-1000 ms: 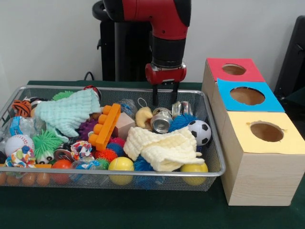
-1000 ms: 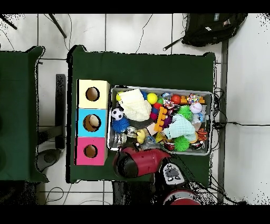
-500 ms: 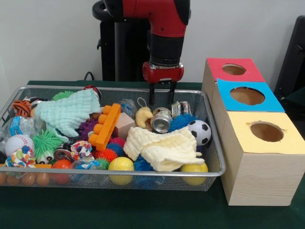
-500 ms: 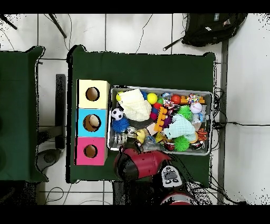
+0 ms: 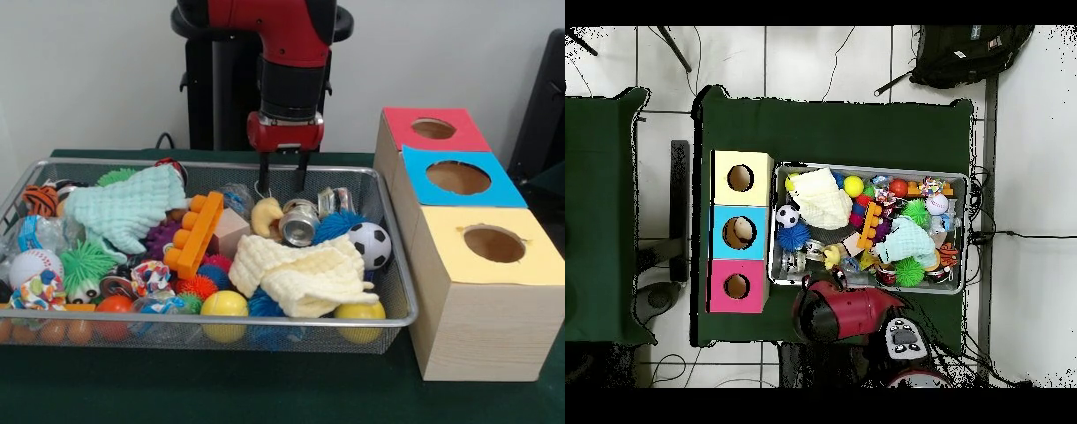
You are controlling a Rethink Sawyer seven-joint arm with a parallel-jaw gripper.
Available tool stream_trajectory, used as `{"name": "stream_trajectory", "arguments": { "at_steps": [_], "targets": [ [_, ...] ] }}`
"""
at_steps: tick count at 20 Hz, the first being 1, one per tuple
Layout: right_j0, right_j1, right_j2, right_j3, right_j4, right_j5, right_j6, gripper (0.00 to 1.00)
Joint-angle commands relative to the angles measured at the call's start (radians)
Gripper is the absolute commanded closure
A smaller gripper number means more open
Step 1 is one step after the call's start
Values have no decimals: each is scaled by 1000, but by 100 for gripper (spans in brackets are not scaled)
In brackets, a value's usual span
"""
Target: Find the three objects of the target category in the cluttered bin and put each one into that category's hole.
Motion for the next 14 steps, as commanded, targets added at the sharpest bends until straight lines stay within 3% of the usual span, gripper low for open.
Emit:
{"name": "stream_trajectory", "arguments": {
  "at_steps": [1,14],
  "targets": [
    [-41,23,29,-92,20,27,128,0],
    [-8,109,9,-133,58,-63,177,0]
  ]
}}
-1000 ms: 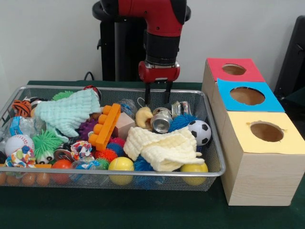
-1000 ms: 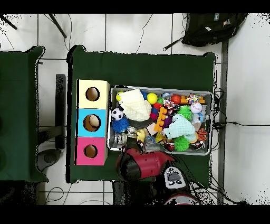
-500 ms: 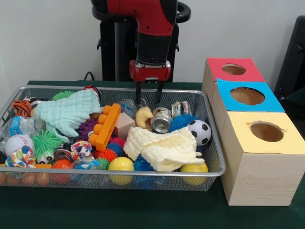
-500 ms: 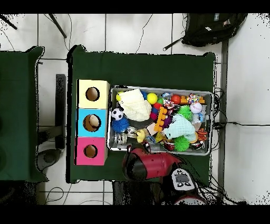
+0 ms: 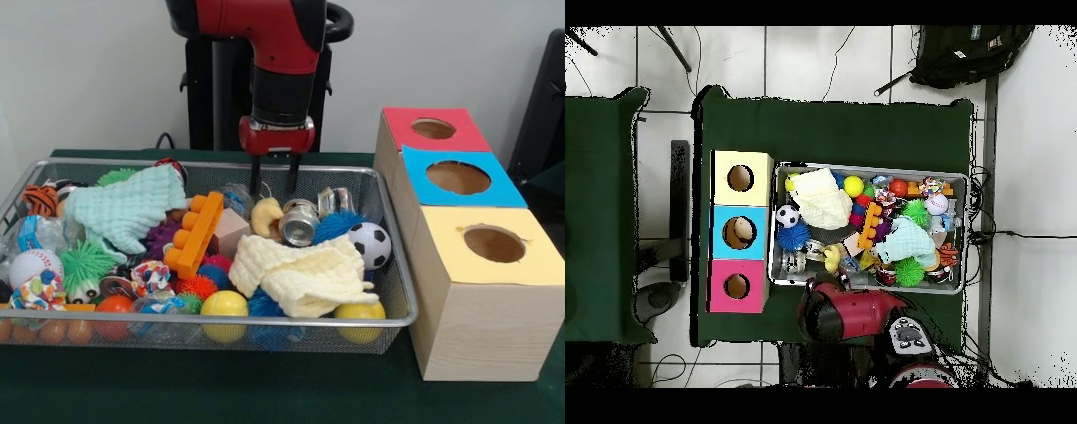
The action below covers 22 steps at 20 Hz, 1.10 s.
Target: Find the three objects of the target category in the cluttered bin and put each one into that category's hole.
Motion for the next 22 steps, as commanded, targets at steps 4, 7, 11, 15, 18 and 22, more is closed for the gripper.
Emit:
{"name": "stream_trajectory", "arguments": {
  "at_steps": [4,7,11,15,18,22],
  "targets": [
    [8,97,15,-142,62,-84,179,0],
    [11,111,7,-155,67,-104,181,0],
    [16,121,-1,-166,73,-121,188,0],
    [20,140,-6,-181,89,-165,198,0],
    [7,162,10,-188,97,-221,208,0],
    [-10,172,28,-183,102,-268,212,0]
  ]
}}
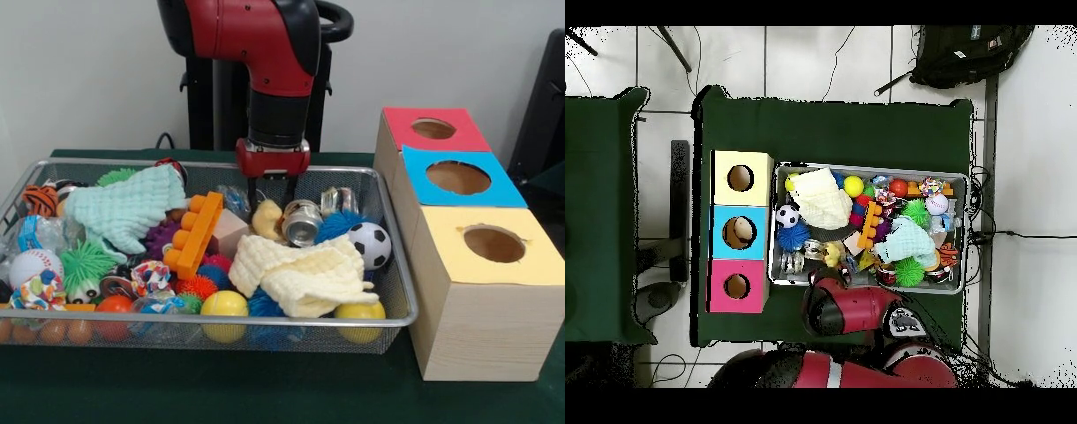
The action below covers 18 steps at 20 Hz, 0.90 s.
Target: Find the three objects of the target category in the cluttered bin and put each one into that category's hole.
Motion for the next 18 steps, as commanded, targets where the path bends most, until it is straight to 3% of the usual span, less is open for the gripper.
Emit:
{"name": "stream_trajectory", "arguments": {
  "at_steps": [1,5,18],
  "targets": [
    [-31,75,64,-128,63,-170,208,100],
    [-46,74,70,-112,65,-209,221,100],
    [-22,33,53,-79,109,-138,211,100]
  ]
}}
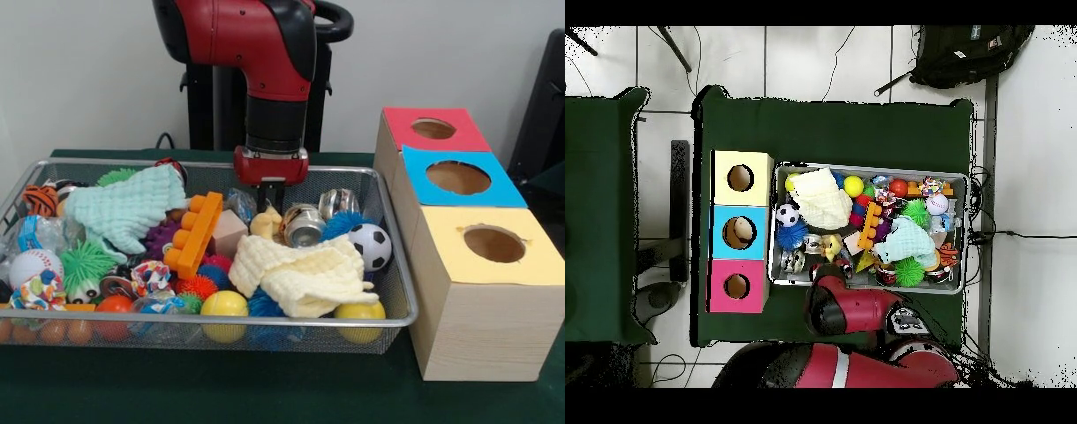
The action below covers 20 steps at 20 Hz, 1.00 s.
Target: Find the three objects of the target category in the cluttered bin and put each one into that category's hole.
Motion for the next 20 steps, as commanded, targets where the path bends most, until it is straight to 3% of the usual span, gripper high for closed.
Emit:
{"name": "stream_trajectory", "arguments": {
  "at_steps": [1,8,20],
  "targets": [
    [-9,-4,58,-73,79,-15,210,100],
    [-6,-84,67,-20,101,62,209,100],
    [80,-183,34,30,190,111,231,100]
  ]
}}
